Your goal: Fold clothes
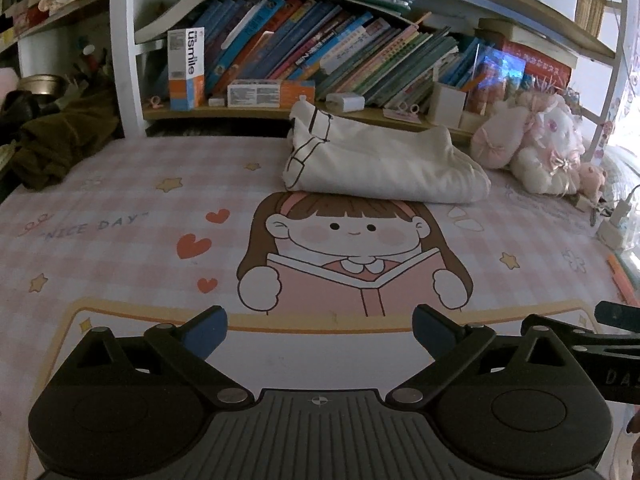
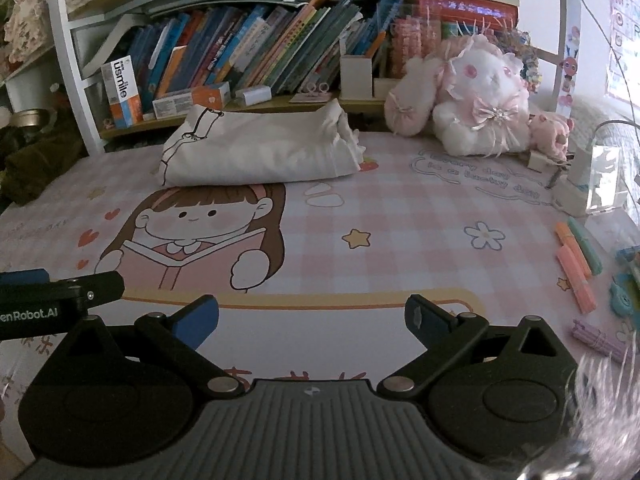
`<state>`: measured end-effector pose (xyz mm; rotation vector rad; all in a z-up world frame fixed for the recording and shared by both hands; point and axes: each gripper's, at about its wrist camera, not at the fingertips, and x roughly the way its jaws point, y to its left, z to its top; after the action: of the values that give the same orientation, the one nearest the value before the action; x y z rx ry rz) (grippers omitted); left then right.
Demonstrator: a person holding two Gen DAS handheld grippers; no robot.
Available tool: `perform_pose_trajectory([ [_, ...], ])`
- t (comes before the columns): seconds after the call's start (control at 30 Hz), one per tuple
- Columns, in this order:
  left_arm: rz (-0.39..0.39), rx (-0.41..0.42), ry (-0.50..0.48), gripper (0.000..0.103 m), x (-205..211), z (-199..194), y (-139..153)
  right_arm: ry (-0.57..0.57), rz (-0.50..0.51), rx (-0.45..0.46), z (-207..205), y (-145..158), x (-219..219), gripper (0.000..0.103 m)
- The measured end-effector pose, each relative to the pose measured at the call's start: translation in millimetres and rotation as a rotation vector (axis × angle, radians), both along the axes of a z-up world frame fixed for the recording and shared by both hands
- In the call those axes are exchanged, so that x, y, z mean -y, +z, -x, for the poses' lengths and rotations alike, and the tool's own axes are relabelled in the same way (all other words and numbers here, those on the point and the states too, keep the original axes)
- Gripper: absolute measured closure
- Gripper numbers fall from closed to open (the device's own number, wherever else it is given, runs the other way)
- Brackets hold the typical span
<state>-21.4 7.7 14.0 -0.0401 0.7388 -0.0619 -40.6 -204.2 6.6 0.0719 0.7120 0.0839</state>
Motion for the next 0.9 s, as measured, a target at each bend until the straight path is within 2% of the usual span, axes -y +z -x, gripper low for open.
perform_pose_trajectory([
  [0.9, -0.023, 0.001, -0.029, 0.003, 2.1, 0.7, 0.1, 0.005, 0.014, -0.013, -0.3, -0.8, -4.7, 0.001],
])
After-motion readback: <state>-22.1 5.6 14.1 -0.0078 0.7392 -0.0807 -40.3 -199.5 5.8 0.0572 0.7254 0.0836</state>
